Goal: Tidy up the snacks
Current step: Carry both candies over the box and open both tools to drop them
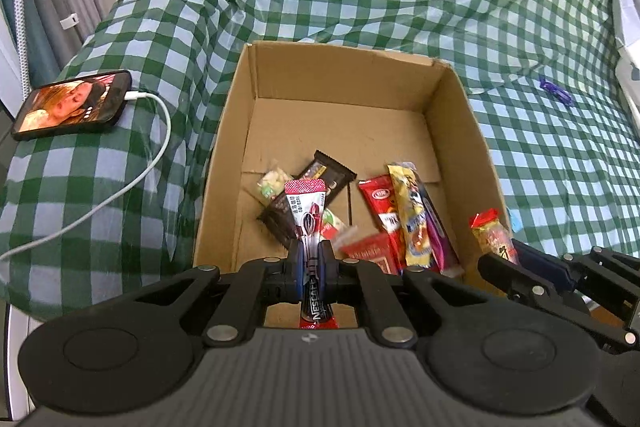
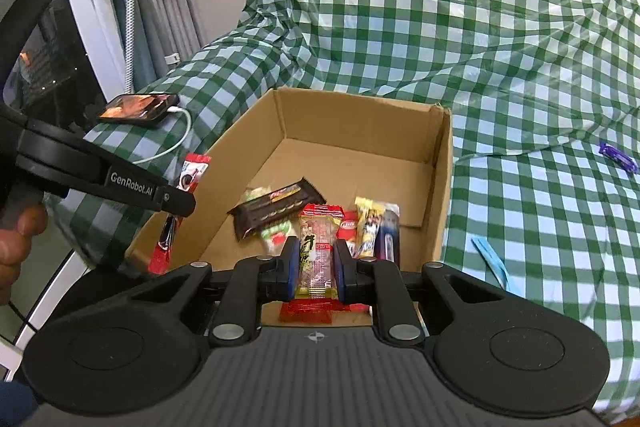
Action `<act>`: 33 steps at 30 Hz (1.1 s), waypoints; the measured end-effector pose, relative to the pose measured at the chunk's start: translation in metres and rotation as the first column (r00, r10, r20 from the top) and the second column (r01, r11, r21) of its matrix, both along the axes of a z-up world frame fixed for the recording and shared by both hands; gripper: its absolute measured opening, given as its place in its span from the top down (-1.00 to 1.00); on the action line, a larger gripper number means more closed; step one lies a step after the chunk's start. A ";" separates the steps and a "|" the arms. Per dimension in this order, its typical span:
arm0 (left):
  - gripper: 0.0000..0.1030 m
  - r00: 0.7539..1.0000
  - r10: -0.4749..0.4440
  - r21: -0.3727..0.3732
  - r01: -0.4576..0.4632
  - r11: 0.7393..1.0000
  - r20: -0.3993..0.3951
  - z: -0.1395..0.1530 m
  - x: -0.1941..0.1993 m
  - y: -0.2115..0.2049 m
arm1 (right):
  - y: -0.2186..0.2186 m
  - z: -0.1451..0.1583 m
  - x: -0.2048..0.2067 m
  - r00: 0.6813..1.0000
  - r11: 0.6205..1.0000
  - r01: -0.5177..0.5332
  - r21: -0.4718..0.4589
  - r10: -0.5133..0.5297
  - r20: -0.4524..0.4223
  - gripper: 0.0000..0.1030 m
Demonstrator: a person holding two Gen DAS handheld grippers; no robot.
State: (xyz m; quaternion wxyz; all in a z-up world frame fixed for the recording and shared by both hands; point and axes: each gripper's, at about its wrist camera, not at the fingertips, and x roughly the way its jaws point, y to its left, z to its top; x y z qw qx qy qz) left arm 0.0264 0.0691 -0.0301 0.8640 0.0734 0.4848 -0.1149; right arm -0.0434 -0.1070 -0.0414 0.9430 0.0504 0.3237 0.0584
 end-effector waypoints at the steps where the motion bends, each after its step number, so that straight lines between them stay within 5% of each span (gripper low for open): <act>1: 0.86 1.000 0.001 0.003 -0.001 1.000 -0.004 -0.003 0.005 -0.001 | -0.001 -0.001 0.006 1.000 1.000 0.002 0.001 -0.002 -0.004 0.64; 21: 0.80 0.999 0.005 0.072 -0.002 0.997 -0.044 -0.047 0.068 -0.014 | -0.015 -0.038 0.078 0.995 1.000 0.026 0.018 -0.024 -0.093 0.63; 22: 0.70 1.000 0.002 0.092 0.001 0.996 -0.030 -0.048 0.069 -0.015 | -0.015 -0.038 0.078 0.995 0.999 0.027 0.020 -0.025 -0.093 0.62; 24: -0.07 1.000 -0.013 0.125 0.015 0.992 -0.021 -0.047 0.069 -0.015 | -0.018 -0.037 0.080 0.996 0.999 0.032 0.029 -0.030 -0.085 0.55; 25: -0.79 1.000 -0.012 0.133 0.013 0.991 -0.013 -0.045 0.068 -0.013 | -0.019 -0.035 0.081 0.996 0.999 0.039 0.032 -0.037 -0.079 0.41; 26: -0.98 1.000 -0.007 0.130 0.006 0.991 0.007 -0.042 0.066 -0.011 | -0.021 -0.033 0.081 0.996 0.998 0.049 0.035 -0.046 -0.073 0.02; 27: -0.99 0.999 -0.004 0.119 -0.001 0.993 0.036 -0.037 0.062 -0.007 | -0.022 -0.030 0.080 0.997 0.998 0.058 0.040 -0.055 -0.061 -0.33; 33: -0.99 0.999 -0.014 0.138 0.008 0.990 0.039 -0.028 0.024 0.002 | -0.022 -0.019 0.060 0.995 0.995 0.083 0.063 -0.080 -0.061 -0.75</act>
